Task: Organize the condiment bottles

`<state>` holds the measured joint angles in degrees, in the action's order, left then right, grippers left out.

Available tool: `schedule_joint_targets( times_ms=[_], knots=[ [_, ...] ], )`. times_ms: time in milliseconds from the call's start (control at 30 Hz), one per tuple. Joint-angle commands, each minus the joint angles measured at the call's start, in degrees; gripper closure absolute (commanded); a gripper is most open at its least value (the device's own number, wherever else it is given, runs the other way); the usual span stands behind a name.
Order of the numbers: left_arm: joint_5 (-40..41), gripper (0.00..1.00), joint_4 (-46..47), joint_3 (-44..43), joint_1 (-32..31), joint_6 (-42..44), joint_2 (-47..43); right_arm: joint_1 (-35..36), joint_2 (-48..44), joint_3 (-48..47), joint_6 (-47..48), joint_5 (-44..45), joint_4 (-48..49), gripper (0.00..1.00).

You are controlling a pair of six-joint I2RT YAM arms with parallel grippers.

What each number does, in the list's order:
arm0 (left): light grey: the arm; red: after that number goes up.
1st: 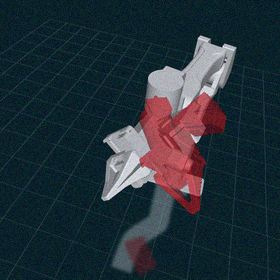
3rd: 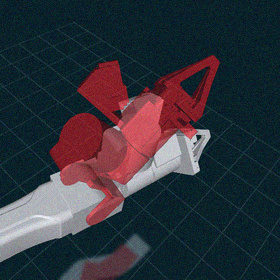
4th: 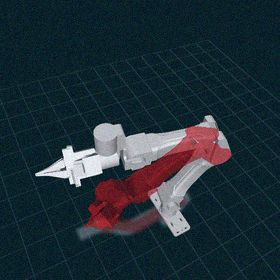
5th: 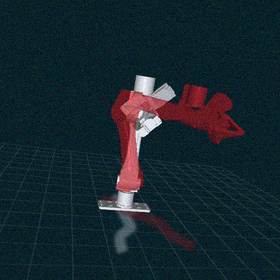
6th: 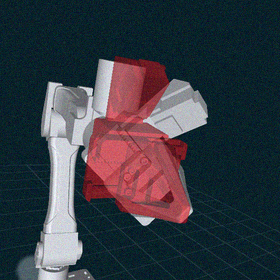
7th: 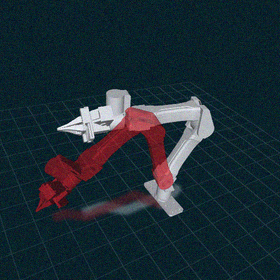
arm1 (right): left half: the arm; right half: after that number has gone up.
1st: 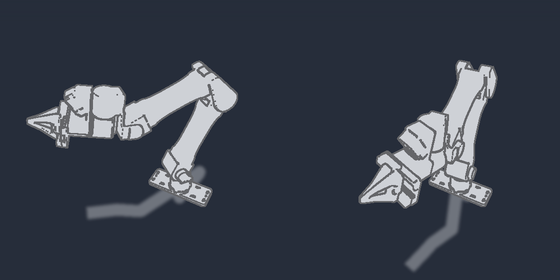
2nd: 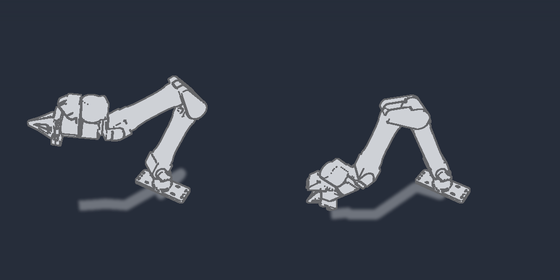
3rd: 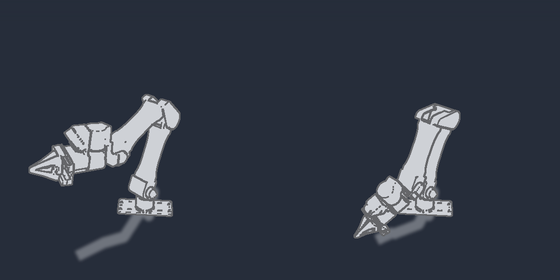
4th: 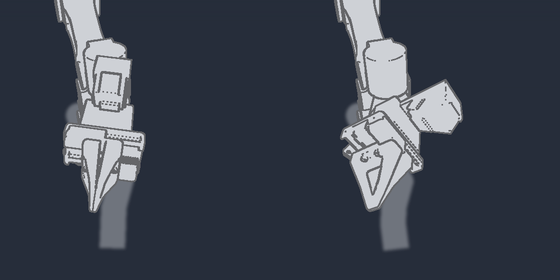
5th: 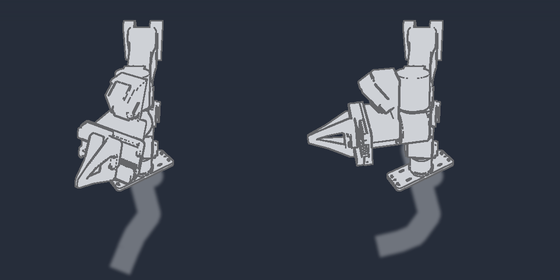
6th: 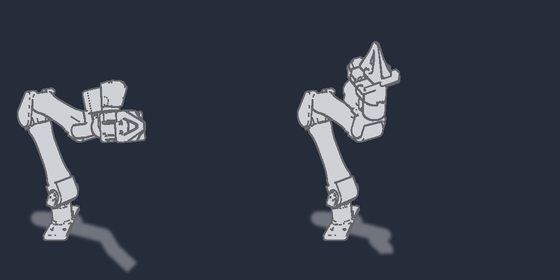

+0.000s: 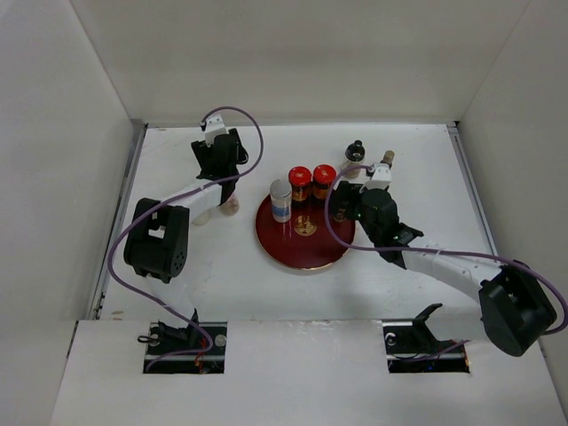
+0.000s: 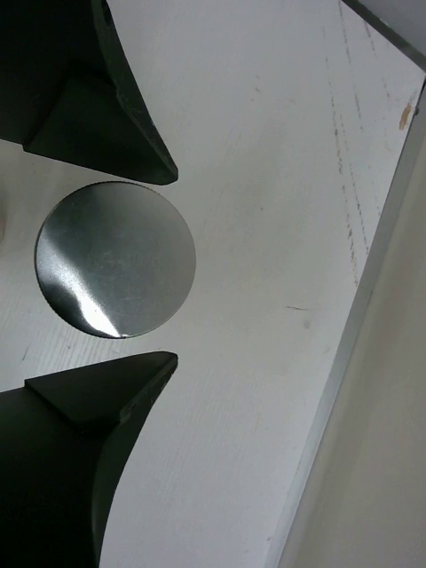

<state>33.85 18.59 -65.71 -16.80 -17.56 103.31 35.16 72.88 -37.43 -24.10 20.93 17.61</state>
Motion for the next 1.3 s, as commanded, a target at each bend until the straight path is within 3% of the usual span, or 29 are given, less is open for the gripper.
schedule_joint_targets(
  times_ms=[0,233,333,467,733,1033,1267],
  knots=[
    [-1.41,0.24,0.13,-2.23,0.06,-0.54,0.31,-0.22,-0.72,0.34,-0.51,-0.36,3.14,0.07],
    [-1.06,0.52,-0.49,-2.58,0.06,-0.63,-1.08,-0.31,-1.6,0.6,-0.6,-0.36,3.31,0.06],
    [-0.97,0.58,0.56,-1.35,-0.73,-0.72,-5.03,-0.66,-1.43,0.87,-0.86,-0.36,3.66,0.06],
    [-0.01,0.59,5.05,1.29,-2.49,0.51,-13.55,-0.4,-1.25,0.6,-0.86,-0.45,3.75,0.06],
    [2.1,0.59,5.14,4.19,-8.46,3.76,-27.97,-0.4,-1.34,0.95,-1.04,-0.45,4.37,0.07],
    [12.55,0.6,3.82,17.53,-22.34,4.99,-36.76,-0.4,-2.92,2.1,-1.3,0.34,5.42,0.08],
    [13.26,0.6,-0.57,22.64,-31.49,4.12,-42.13,-0.66,-3.71,2.45,-1.74,0.34,5.68,0.08]
  ],
)
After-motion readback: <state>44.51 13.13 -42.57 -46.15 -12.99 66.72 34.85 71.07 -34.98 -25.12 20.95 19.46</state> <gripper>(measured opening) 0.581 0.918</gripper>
